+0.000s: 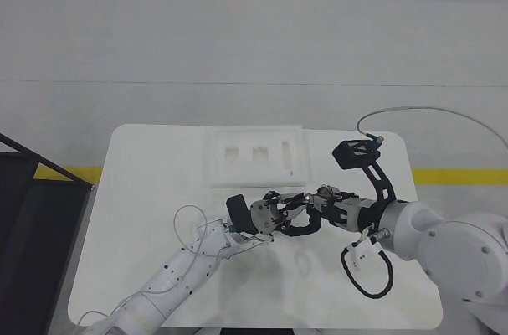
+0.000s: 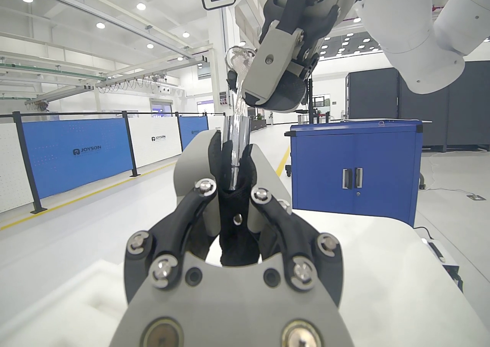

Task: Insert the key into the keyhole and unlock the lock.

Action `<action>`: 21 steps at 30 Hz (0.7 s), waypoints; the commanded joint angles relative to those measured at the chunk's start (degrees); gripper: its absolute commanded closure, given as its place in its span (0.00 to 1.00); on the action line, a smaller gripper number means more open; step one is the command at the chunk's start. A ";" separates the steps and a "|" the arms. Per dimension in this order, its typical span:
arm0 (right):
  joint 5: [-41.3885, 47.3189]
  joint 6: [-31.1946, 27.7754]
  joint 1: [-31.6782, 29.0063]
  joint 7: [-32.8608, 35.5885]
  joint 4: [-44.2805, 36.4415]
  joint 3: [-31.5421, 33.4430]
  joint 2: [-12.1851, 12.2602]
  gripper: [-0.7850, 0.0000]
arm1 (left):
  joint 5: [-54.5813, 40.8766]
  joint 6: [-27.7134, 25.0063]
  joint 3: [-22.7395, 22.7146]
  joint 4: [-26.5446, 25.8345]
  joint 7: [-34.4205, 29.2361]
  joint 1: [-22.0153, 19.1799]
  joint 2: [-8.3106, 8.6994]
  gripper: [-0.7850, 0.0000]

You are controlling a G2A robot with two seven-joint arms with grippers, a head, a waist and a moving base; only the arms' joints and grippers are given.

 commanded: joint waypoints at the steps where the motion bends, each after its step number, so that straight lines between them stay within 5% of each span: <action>1: -0.06 0.14 0.17 -0.13 0.00 -0.53 0.03 1.00 | 0.24 -0.12 -0.08 -0.06 -0.04 0.03 -0.01 1.00; 14: 0.76 1.42 1.64 -1.41 0.00 -3.62 1.37 0.97 | 4.76 2.06 -1.11 -1.13 -0.71 0.47 0.33 1.00; 16: 0.97 1.58 1.99 -1.56 0.00 -4.06 1.73 0.25 | 4.88 2.00 -1.26 -1.29 -0.73 0.62 0.36 1.00; 17: 1.20 1.62 2.20 -1.61 0.00 -4.26 1.90 0.00 | 4.88 1.96 -1.33 -1.37 -0.73 0.68 0.37 1.00; 21: 1.94 1.61 3.56 -1.60 0.00 -4.29 2.51 0.00 | 4.54 1.30 -1.84 -1.89 -1.04 0.80 0.45 1.00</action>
